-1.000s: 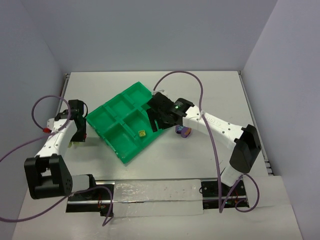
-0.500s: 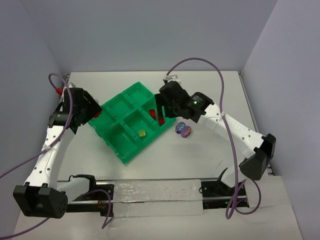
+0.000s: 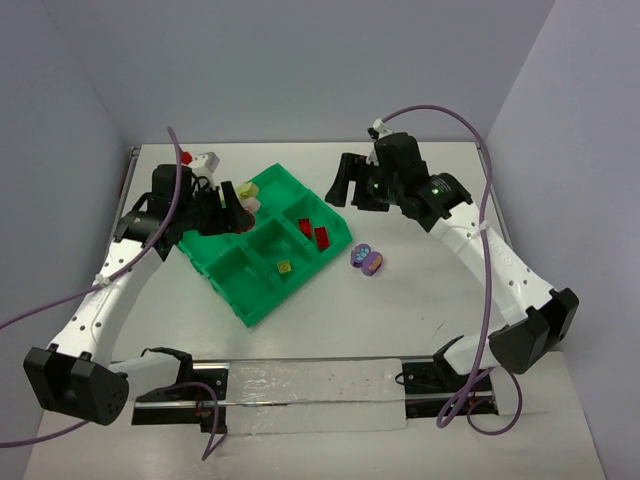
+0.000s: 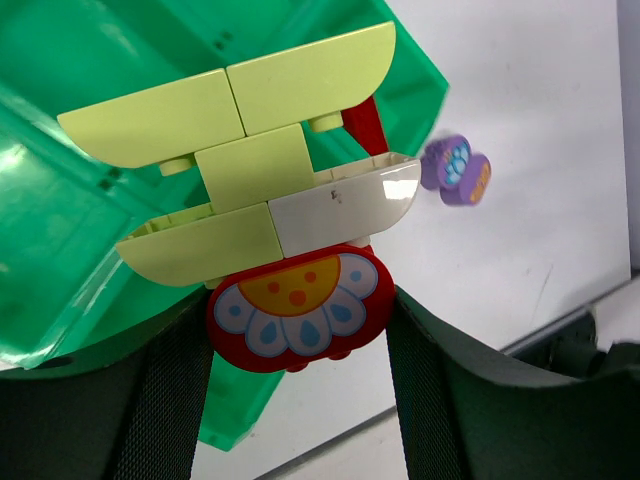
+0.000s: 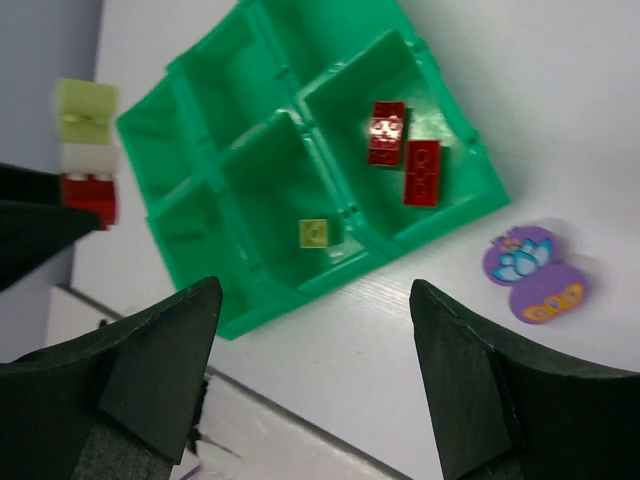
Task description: Sort the legos into containers by color
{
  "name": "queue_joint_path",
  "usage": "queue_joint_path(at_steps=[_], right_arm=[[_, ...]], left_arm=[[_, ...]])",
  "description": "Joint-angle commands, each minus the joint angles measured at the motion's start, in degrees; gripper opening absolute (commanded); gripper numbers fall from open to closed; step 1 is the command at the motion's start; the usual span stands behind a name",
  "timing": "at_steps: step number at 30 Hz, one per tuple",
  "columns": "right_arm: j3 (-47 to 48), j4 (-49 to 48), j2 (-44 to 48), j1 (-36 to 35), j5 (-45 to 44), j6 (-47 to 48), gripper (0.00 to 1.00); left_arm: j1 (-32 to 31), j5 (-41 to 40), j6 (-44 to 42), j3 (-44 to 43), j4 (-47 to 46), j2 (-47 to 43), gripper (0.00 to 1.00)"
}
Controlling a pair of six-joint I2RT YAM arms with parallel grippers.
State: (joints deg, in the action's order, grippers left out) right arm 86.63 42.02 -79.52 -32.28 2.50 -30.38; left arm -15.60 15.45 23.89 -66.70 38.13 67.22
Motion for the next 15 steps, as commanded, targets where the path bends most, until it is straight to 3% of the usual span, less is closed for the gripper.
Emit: queue_joint_path(at_steps=[1,5,15], right_arm=[[-0.06,-8.50,-1.97,0.68,13.80,-3.92,0.83],[-2.99,-16.50,-3.96,0.47,21.96,-8.21,0.83],[-6.22,-24.09,-7.04,-0.67,24.69,-12.63,0.83]], left_arm=[[-3.25,5.30,-5.05,-3.63,-4.68,-0.05,0.00],[-6.74,7.11,-6.76,-4.23,-5.32,0.78,0.00],[-14.33,2.96,-7.02,-5.03,-6.04,4.88,0.00]])
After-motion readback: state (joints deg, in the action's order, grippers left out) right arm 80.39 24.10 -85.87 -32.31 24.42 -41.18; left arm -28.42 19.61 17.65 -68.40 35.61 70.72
